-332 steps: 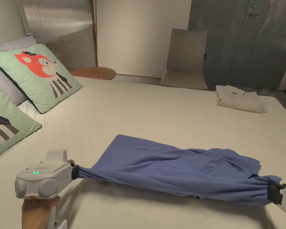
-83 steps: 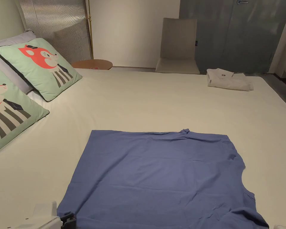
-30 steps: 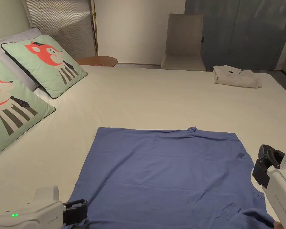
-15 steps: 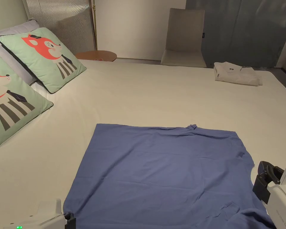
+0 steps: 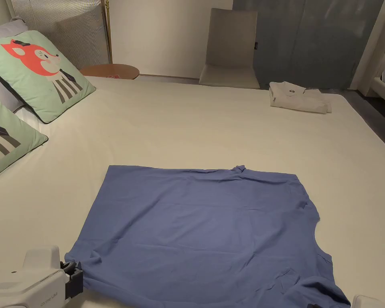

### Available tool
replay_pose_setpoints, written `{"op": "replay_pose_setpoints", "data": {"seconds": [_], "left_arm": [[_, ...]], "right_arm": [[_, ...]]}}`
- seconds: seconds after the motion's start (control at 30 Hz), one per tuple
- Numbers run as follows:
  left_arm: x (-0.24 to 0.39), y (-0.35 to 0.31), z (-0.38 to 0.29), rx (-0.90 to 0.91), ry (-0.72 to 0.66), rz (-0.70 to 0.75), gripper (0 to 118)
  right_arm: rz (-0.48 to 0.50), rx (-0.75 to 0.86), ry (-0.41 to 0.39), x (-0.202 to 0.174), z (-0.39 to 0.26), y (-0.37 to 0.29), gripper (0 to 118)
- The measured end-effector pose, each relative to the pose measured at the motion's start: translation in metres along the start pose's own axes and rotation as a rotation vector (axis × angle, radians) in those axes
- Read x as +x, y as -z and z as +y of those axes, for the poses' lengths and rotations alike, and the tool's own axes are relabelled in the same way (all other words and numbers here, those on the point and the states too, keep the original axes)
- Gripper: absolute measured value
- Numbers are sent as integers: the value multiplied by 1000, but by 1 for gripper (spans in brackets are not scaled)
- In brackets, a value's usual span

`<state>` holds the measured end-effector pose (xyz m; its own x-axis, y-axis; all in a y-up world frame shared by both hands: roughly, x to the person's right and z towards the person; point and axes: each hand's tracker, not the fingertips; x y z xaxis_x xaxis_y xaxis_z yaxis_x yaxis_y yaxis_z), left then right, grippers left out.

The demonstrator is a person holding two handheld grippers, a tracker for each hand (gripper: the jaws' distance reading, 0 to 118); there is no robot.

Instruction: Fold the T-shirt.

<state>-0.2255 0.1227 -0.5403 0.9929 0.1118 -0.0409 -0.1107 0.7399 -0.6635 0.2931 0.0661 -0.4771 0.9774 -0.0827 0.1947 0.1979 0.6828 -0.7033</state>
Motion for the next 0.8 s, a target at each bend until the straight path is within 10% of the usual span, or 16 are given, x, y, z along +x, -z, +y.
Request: {"op": "replay_pose_setpoints", "data": {"seconds": [0.07, 0.17, 0.8], "left_arm": [[2, 0, 0, 1, 3, 2, 5], [4, -1, 0, -1, 5, 8, 5], [10, 56, 101, 107, -79, -7, 5]], "right_arm": [[23, 12, 23, 3, -5, 2, 85], [42, 33, 40, 2, -6, 1, 9], [70, 293, -39, -28, 145, 15, 9]]}}
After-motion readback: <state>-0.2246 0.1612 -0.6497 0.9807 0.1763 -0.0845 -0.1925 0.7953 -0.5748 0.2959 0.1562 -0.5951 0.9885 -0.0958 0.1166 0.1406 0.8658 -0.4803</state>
